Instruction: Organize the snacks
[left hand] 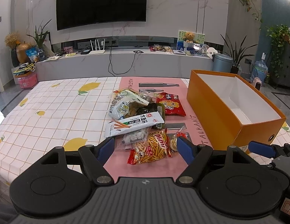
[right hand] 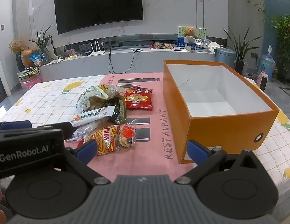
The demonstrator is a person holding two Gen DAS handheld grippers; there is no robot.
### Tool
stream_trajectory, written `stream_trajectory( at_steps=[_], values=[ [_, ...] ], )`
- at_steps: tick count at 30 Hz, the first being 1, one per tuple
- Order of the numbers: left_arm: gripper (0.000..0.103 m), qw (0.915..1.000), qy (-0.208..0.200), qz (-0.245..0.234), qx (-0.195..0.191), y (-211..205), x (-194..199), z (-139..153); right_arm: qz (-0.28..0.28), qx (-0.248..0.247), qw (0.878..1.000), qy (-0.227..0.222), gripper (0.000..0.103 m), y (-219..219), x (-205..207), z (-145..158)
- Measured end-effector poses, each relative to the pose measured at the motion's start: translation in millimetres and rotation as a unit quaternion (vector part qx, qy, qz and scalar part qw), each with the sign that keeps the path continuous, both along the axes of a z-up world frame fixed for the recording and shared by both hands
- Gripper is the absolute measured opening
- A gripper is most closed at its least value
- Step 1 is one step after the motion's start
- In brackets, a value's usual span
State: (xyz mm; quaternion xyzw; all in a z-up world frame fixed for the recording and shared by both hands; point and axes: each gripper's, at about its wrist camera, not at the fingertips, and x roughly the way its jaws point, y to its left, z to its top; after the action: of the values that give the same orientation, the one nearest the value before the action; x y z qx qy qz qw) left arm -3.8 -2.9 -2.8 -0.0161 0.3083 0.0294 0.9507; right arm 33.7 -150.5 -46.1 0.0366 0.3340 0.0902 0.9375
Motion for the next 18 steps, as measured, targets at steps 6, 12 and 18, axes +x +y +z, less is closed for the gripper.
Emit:
stream_trajectory(
  at_steps=[6,12,18],
  values=[
    [0.089,1.0000,0.003,0.001,0.001,-0.3,0.5,-0.9,0.001,-0.002,1.000,0.004,0.099,1.2,-0.2,-1.2],
    [0.089,1.0000,0.005,0.001,-0.003,0.6,0.8,-2.8,0.000,-0.005,1.000,0.004,0.099,1.6,-0.5,-2.3],
    [0.089,1.0000,0.005,0.002,-0.003,1.8,0.4,-4.4,0.000,-0.005,1.000,0.005,0.099,1.6,-0.9,-3.2]
  ],
)
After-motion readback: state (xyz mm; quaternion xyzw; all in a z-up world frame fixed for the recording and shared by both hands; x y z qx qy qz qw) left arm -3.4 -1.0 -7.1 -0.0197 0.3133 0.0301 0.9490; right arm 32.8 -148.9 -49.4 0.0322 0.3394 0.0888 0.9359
